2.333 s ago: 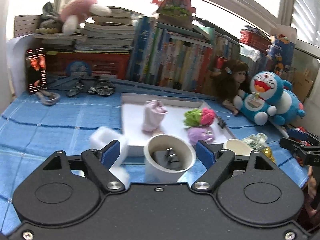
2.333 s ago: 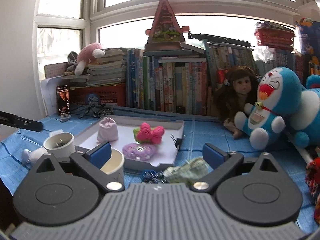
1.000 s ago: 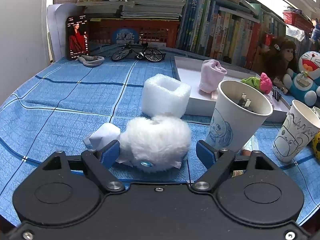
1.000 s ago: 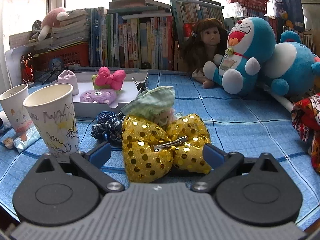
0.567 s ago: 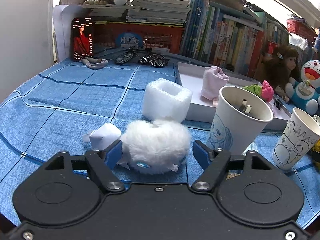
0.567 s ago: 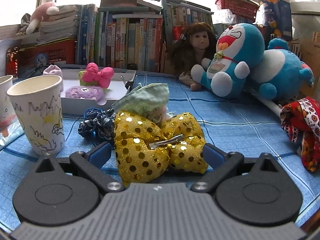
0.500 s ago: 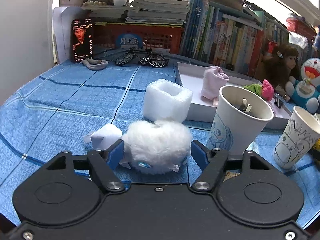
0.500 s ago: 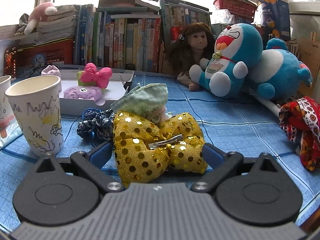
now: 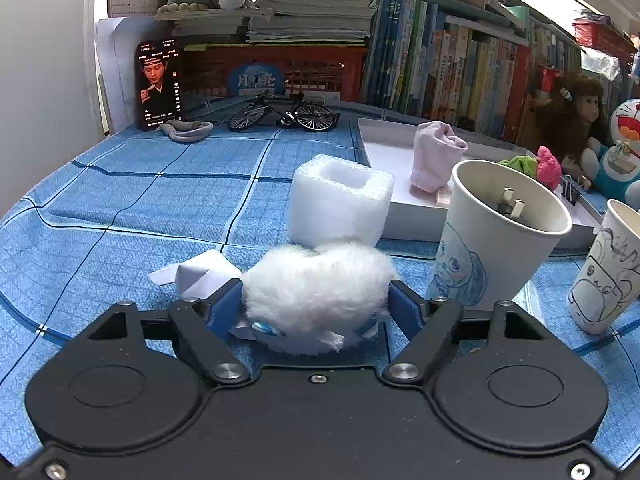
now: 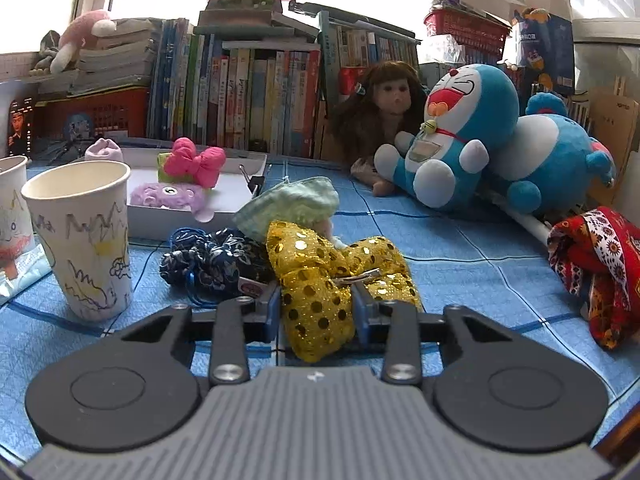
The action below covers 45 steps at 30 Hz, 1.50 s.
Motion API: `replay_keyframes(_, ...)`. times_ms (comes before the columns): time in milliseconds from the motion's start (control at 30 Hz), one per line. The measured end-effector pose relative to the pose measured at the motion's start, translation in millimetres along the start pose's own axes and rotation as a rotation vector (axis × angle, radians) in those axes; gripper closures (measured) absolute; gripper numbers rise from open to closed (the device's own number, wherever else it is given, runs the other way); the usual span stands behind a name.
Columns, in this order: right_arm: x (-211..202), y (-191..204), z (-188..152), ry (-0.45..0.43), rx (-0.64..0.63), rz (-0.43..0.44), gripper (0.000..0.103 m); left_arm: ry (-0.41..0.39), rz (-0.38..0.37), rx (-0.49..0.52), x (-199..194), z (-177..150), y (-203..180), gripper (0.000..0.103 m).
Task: Organize soft objects
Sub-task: 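Carry the fluffy toy with the left tool while the right tool carries the gold bow to the tray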
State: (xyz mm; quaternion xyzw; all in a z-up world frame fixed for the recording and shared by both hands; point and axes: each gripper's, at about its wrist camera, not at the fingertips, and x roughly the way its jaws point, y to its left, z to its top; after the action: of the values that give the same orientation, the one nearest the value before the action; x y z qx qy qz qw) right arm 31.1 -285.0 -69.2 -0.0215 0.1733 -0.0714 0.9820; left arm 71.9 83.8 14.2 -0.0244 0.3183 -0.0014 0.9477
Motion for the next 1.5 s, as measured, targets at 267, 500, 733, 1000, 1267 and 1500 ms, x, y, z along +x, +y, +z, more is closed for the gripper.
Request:
replay_keyframes(267, -19, -9, 9, -0.065, 0.053, 0.008, 0.069, -0.035, -0.021, -0.014, -19, 4, 2, 0.036)
replay_keyframes(500, -37, -12, 27, -0.139, 0.064, 0.034, 0.069, -0.113, -0.049, -0.011, -49, 22, -2, 0.036)
replay_keyframes(733, -47, -18, 51, -0.180, 0.108, 0.086, 0.069, -0.135, -0.097, -0.017, -62, 51, -1, 0.036)
replay_keyframes(1000, -45, -24, 79, -0.204, 0.169, 0.196, 0.069, -0.149, -0.146, 0.000, -63, 83, -10, 0.036)
replay_keyframes(1267, -15, -29, 104, -0.122, 0.285, 0.341, 0.069, -0.100, -0.196, 0.009, -45, 113, -23, 0.035)
replay_keyframes(1500, 30, -32, 128, -0.007, 0.403, 0.448, 0.069, -0.011, -0.246, -0.018, -15, 141, -35, 0.035)
